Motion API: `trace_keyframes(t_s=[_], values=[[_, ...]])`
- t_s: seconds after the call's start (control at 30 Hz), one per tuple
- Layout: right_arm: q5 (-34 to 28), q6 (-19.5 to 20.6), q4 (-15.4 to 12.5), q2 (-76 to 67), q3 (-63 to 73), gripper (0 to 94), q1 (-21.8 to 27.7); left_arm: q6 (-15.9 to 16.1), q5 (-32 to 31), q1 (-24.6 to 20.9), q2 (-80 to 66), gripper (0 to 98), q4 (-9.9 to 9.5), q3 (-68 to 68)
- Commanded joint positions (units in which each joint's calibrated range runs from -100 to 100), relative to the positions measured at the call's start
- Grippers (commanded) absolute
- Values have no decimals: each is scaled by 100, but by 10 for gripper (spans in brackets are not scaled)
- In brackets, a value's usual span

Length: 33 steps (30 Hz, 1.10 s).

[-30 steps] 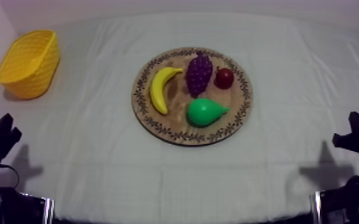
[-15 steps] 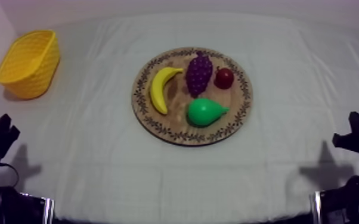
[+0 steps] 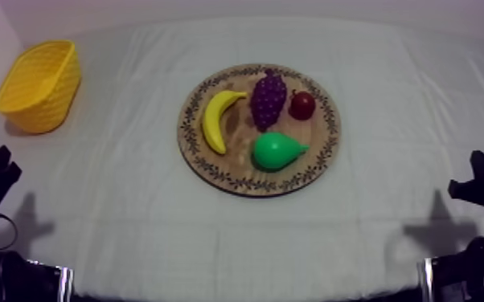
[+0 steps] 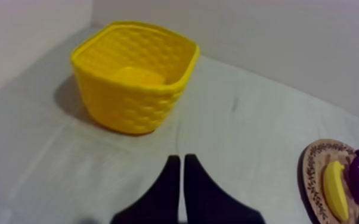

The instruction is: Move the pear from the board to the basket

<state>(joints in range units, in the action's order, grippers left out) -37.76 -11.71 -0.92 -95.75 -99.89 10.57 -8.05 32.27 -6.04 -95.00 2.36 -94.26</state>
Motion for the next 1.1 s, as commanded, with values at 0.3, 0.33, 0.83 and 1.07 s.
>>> trace_keyframes(t_s=[0.3, 0.33, 0.83, 1.07], values=[[2, 1, 1, 0, 0, 4, 0, 937, 495, 312, 1979, 0, 427, 2958], [2, 1, 1, 0, 0, 4, 0, 982, 538, 361, 2163, 0, 449, 3208], [2, 1, 1, 0, 0, 4, 0, 1292, 1294, 1712, 4984, 0, 522, 6017], [2, 1, 1, 0, 0, 4, 0, 1025, 1591, 2547, 5940, 0, 223, 6708]])
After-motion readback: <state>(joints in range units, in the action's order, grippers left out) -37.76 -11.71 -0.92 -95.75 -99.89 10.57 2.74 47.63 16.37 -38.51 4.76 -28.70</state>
